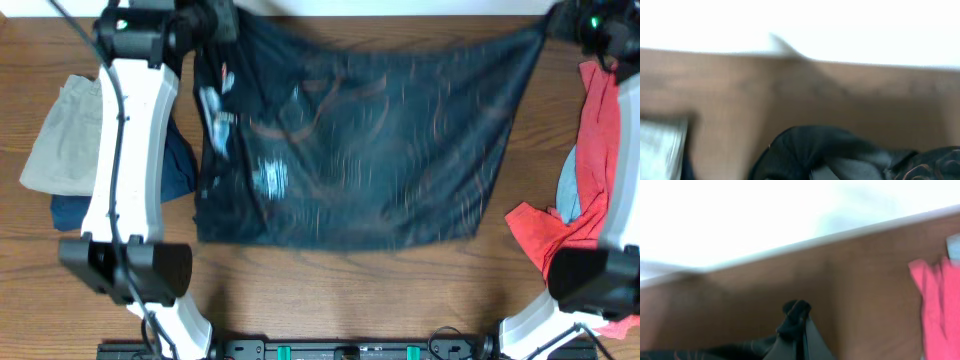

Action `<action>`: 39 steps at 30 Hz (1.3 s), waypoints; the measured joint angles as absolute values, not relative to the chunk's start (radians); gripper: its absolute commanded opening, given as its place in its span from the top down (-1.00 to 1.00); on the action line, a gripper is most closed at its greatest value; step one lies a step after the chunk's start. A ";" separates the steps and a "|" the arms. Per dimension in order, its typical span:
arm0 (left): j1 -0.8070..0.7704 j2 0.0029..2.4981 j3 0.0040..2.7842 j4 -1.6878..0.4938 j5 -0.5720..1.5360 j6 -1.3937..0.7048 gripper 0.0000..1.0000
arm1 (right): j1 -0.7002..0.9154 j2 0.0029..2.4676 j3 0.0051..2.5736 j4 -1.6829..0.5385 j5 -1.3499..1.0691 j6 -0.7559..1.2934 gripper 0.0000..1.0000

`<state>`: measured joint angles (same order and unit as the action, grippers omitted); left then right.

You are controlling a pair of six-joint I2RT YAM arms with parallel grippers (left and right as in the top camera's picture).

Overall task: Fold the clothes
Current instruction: 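Lay the jersey flat on the table with both grippers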

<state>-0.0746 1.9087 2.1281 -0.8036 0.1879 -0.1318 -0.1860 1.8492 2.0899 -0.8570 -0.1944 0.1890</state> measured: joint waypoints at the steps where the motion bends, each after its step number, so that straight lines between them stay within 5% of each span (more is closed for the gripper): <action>1: -0.064 1.921 2.125 -0.736 0.199 -0.139 0.88 | -0.187 1.859 2.088 -0.799 -0.194 0.204 0.98; 11: 0.070 1.904 2.433 -0.480 0.426 -0.320 0.88 | -0.288 1.755 2.147 -0.638 -0.178 0.334 0.98; 20: 0.074 1.825 2.503 -1.182 0.670 -0.236 0.88 | -0.308 1.694 2.159 -1.050 -0.108 0.266 0.98; 26: 0.014 1.877 2.299 -1.543 0.665 -0.020 0.88 | -0.307 1.782 2.080 -1.282 -0.022 0.225 0.98; 39: -0.051 1.880 1.569 -1.541 0.533 0.104 0.88 | -0.308 1.833 1.596 -1.412 0.037 0.207 0.98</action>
<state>-0.0505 1.8805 1.5692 -1.5414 0.5331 0.1040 -0.3077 1.8332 1.5963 -1.4120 0.0372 0.2073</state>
